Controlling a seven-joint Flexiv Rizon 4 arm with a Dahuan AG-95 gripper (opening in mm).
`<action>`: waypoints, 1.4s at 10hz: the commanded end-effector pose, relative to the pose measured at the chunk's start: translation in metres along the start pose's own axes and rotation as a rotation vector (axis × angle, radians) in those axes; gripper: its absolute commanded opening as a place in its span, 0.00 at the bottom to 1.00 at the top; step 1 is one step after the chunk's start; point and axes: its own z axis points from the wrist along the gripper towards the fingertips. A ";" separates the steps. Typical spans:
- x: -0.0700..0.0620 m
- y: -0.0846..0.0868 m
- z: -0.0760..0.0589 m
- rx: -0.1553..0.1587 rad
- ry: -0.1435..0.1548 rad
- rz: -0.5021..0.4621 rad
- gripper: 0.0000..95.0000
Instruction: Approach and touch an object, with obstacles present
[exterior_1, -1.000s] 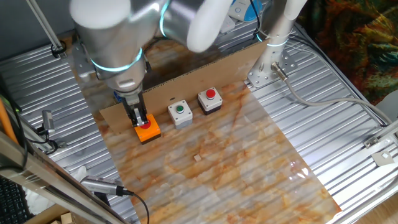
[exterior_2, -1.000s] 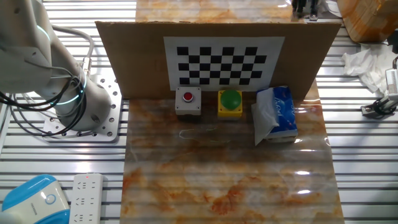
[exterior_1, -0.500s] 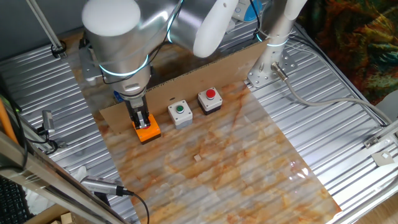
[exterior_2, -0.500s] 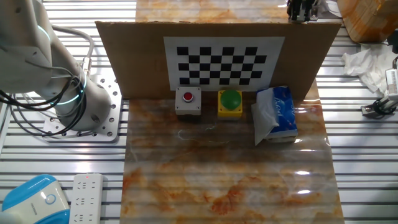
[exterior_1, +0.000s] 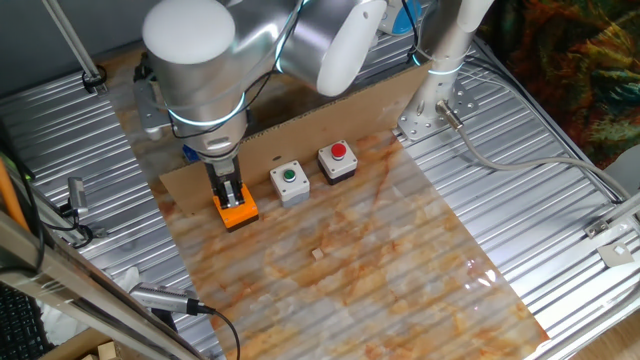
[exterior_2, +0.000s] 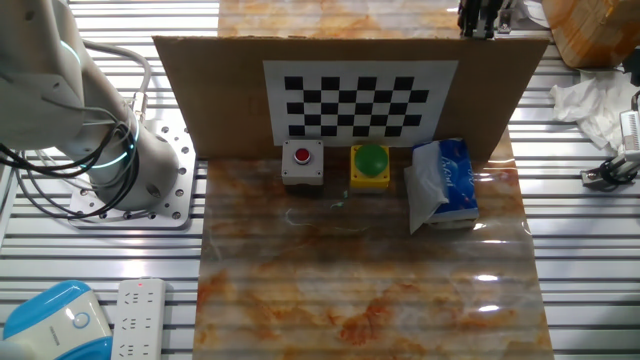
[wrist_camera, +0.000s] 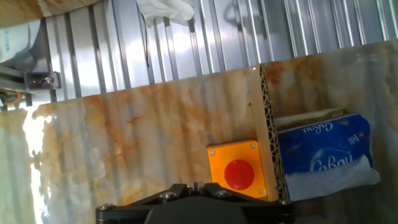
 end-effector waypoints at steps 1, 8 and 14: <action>-0.001 0.001 -0.001 0.004 0.005 0.000 0.00; -0.002 0.002 -0.002 0.026 0.015 0.001 0.00; -0.002 0.002 -0.002 0.038 -0.003 -0.006 0.00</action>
